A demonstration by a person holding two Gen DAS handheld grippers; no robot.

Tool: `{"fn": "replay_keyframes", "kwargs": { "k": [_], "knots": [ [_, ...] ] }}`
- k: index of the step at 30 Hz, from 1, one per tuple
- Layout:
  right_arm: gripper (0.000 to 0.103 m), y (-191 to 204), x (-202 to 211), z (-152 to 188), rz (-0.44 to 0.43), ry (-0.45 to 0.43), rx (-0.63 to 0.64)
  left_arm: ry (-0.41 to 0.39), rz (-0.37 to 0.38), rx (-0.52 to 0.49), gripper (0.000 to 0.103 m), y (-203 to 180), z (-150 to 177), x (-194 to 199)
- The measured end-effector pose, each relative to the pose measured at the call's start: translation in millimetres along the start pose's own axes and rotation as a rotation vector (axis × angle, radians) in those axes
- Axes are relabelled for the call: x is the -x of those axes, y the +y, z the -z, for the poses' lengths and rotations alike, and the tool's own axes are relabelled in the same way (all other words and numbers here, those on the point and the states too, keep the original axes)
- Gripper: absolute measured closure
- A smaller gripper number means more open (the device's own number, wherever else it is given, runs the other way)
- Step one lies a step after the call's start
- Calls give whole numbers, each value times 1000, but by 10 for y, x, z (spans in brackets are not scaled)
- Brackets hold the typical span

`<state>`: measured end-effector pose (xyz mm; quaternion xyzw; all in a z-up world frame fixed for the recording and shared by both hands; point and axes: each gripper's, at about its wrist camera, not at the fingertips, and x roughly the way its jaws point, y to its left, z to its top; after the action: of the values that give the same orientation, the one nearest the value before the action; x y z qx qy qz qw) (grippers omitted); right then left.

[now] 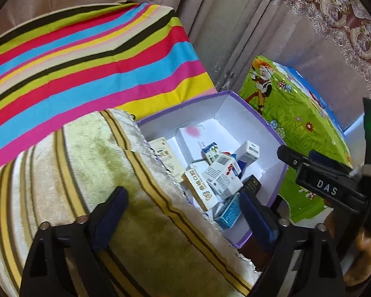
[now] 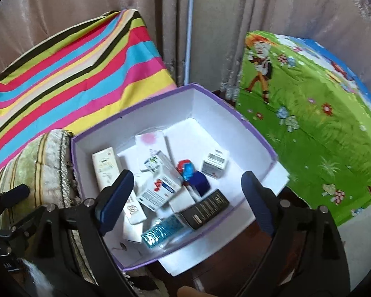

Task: Organize rigid objects

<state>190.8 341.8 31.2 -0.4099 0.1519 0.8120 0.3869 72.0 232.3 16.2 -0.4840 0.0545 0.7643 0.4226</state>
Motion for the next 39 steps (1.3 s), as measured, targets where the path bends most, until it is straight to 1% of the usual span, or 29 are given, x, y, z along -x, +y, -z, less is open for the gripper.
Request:
{"fn": "replay_keyframes", "kwargs": {
  "k": [1,3,6,10,14,17,20,21,23,25,28,29,33,39],
  "knots": [
    [12,-9,19,13,5,-6,-8,0,10,1,2,6,-1,-1],
    [11,-37,98,61,-12,-38,-37,0,26,9,1,20,-3,-10],
    [9,-89,138,102,-7,-29,-65,-1,34,24,1,39,-6,-7],
    [9,-68,148,126,21,-20,-37,-8,31,28,0,29,-8,-12],
    [9,-101,196,188,-41,-10,-67,-8,26,26,0,31,-18,-21],
    [9,-93,159,191,-14,17,-44,3,14,10,0,11,-15,-38],
    [9,-97,186,202,-3,-6,-42,11,3,0,0,2,-14,-51],
    [9,-87,172,166,-2,-6,-39,11,3,3,0,6,-15,-51],
    [9,-114,218,218,10,-6,-32,12,3,4,0,9,-15,-54],
    [9,-141,243,245,3,-2,-39,12,3,3,0,10,-13,-55],
    [9,-113,193,179,-9,10,-42,12,5,7,0,13,-15,-56],
    [9,-126,213,207,-10,13,-44,12,6,10,0,13,-18,-58],
    [9,-66,38,66,-10,22,-37,13,3,10,0,11,-22,-63],
    [9,-68,49,69,-3,20,-31,12,2,8,0,12,-23,-63]
  ]
}}
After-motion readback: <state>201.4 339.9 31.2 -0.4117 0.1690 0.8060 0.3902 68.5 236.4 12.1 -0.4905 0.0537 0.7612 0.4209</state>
